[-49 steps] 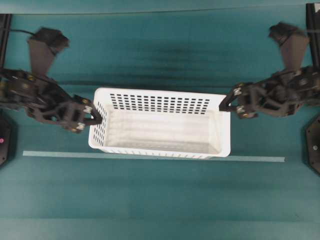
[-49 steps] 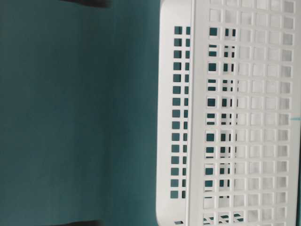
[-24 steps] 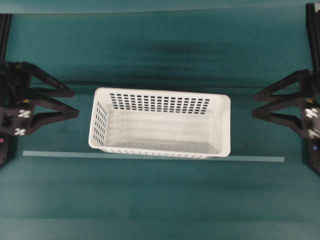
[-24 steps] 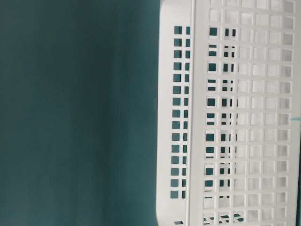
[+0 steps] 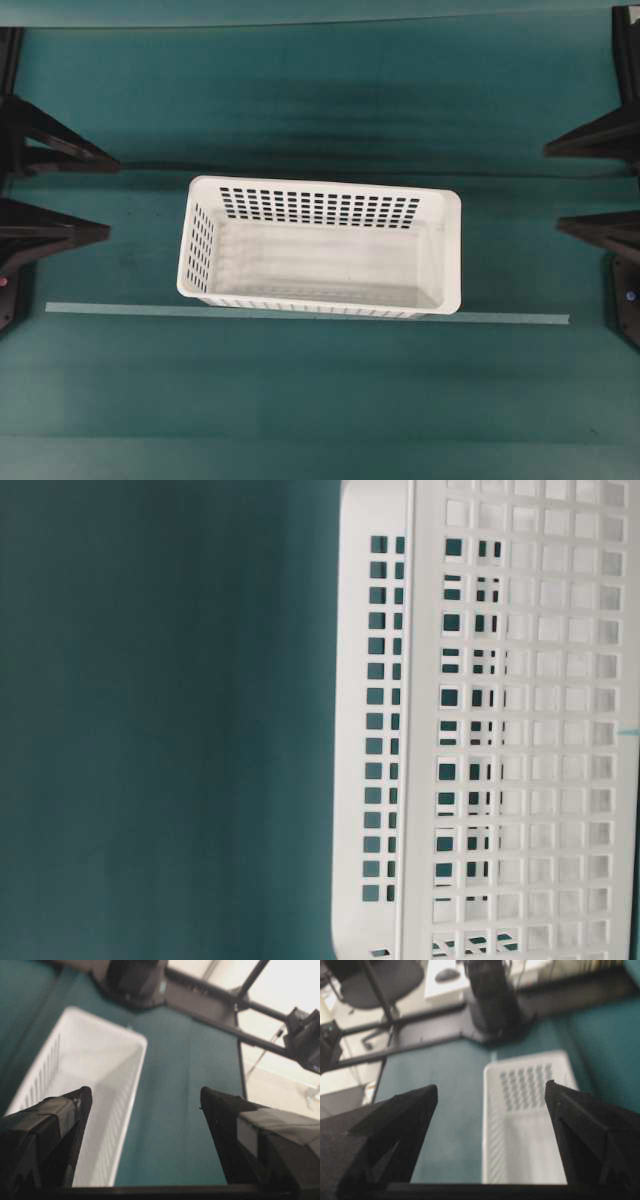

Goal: Lift the white basket with both hands.

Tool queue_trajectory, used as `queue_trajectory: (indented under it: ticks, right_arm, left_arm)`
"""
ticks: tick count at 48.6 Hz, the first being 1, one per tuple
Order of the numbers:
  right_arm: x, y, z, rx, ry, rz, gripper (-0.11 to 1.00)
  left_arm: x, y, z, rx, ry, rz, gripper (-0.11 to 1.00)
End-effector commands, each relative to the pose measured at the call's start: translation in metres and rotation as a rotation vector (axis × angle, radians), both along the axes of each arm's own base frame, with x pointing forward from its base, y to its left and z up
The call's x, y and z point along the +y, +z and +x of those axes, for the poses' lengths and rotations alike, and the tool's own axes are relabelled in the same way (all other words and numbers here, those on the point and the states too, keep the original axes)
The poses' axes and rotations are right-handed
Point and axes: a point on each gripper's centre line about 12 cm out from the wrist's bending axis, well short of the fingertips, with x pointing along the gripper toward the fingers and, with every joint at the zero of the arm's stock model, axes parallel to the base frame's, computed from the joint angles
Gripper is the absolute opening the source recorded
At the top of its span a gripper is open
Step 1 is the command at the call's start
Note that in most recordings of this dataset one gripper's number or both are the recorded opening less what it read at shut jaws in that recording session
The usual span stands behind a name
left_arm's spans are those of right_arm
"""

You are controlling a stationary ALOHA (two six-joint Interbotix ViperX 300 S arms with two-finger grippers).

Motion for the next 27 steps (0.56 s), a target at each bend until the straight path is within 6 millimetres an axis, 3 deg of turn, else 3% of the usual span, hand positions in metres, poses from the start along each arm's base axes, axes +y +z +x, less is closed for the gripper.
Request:
queue_trajectory:
  ticks: [1, 11, 27]
  right_arm:
    - [0.000, 0.013, -0.007, -0.065, 0.001, -0.022, 0.94]
    - [0.000, 0.010, -0.023, -0.058, 0.001, 0.003, 0.94]
    - [0.000, -0.001, -0.024, -0.026, 0.001, 0.018, 0.94]
  left_arm:
    - [-0.001, 0.011, -0.004, -0.052, -0.010, 0.030, 0.91]
    - [-0.001, 0.017, -0.014, -0.094, -0.011, 0.044, 0.91]
    - [-0.001, 0.016, -0.016, -0.097, -0.011, 0.041, 0.91]
